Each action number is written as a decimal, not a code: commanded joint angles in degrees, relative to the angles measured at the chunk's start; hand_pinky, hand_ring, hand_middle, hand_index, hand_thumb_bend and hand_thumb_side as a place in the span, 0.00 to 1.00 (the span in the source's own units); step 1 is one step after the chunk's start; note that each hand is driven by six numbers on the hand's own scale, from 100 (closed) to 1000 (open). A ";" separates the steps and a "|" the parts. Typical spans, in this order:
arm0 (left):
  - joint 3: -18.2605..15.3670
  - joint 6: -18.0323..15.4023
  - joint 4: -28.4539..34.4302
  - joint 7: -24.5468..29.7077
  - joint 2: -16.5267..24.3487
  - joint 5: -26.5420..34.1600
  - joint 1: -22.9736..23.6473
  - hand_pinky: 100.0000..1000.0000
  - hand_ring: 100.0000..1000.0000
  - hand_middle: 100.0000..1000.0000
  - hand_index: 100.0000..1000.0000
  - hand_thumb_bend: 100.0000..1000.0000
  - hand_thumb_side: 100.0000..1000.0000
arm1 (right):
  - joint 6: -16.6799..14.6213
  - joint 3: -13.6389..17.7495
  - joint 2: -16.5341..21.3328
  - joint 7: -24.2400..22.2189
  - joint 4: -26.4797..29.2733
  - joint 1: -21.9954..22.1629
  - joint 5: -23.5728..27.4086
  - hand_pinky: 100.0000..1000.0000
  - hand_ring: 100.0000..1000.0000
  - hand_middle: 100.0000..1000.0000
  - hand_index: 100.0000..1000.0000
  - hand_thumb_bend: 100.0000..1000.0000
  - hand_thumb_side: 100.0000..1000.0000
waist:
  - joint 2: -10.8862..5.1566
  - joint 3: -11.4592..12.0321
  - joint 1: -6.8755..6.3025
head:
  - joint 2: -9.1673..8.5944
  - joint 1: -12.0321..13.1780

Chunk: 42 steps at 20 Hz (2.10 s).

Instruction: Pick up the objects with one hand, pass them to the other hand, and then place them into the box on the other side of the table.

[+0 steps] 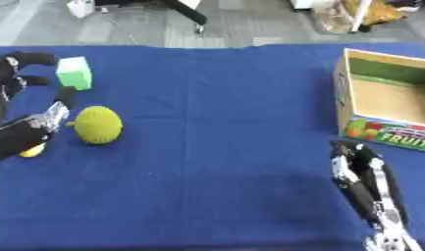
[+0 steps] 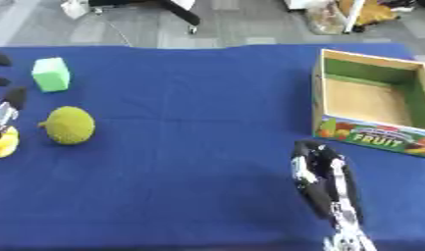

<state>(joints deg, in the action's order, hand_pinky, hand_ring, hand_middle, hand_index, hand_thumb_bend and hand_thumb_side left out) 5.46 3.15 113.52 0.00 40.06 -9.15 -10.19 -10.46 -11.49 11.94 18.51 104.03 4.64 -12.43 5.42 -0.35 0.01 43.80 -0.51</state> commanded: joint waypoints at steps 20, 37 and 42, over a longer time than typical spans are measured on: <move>13.09 7.62 -5.87 40.13 17.95 -22.09 -16.36 0.79 0.69 0.66 0.81 0.43 0.00 | -0.31 -0.12 1.96 -0.28 0.28 -0.04 -0.44 0.22 0.13 0.19 0.65 0.00 0.59 | -0.69 -1.43 -1.76 | 0.32 1.68; 13.66 5.90 -24.73 37.34 9.23 -26.78 -21.36 0.78 0.68 0.68 0.81 0.42 0.05 | -0.36 -0.21 1.71 -0.38 0.23 -0.16 -0.23 0.22 0.13 0.19 0.65 0.00 0.59 | -0.67 -1.59 -1.44 | 0.32 1.67; 13.39 6.20 -28.85 35.51 6.78 -29.48 -22.69 0.78 0.68 0.68 0.82 0.42 0.03 | -0.39 -0.26 1.59 -0.44 0.22 -0.20 -0.12 0.22 0.13 0.19 0.65 0.00 0.59 | -0.62 -1.64 -1.28 | 0.32 1.87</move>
<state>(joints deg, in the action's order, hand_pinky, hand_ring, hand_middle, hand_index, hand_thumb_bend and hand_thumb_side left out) 19.64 9.27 85.24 36.19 46.16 -37.78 -31.75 -10.73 -11.70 12.92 18.22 103.79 4.79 -12.79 5.37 -1.97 -1.11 43.81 1.15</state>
